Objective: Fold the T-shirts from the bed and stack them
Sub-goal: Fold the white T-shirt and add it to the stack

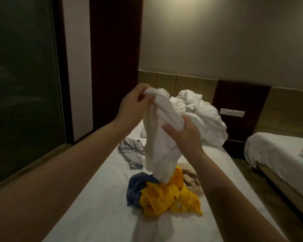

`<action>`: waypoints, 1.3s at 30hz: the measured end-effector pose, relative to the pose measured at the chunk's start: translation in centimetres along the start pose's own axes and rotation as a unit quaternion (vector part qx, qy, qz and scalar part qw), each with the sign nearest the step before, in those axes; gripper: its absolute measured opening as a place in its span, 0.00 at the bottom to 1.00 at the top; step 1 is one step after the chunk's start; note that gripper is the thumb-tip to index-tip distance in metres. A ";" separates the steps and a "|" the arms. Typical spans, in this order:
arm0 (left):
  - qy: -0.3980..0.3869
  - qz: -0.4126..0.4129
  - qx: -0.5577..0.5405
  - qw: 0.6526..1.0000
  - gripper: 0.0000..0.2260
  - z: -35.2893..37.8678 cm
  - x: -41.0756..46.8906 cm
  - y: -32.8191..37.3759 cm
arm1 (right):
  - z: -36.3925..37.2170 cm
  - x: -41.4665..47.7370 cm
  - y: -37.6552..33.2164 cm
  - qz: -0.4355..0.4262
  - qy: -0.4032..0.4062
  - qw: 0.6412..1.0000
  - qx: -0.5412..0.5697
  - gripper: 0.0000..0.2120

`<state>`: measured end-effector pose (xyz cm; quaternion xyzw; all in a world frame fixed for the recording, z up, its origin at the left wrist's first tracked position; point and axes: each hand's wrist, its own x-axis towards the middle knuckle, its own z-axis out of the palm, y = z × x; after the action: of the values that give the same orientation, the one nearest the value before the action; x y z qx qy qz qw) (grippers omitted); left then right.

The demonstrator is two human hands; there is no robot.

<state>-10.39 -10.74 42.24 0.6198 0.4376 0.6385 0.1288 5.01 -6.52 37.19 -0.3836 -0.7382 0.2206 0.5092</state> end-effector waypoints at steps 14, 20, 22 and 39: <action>-0.192 -0.234 -0.187 0.935 0.17 3.4 -16.4 4.7 | -3.8 -11.4 -7.9 0.161 -0.080 0.969 0.171 0.12; -0.258 -0.250 -0.149 0.921 0.19 2.2 -20.8 2.7 | -6.2 -14.7 -5.0 0.187 -0.102 0.956 0.201 0.08; -0.262 -0.257 -0.147 0.919 0.17 1.9 -20.1 2.7 | -7.6 -14.3 -5.2 0.175 -0.106 0.959 0.196 0.07; -0.192 -0.002 0.197 0.961 0.10 3.6 -9.2 6.3 | -15.1 -8.7 -7.0 0.125 -0.115 0.984 -0.058 0.08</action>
<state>-2.94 -19.44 39.95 0.7430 0.5229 0.4085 0.0873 18.18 -18.64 42.88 -0.4740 -0.7495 0.2822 0.3660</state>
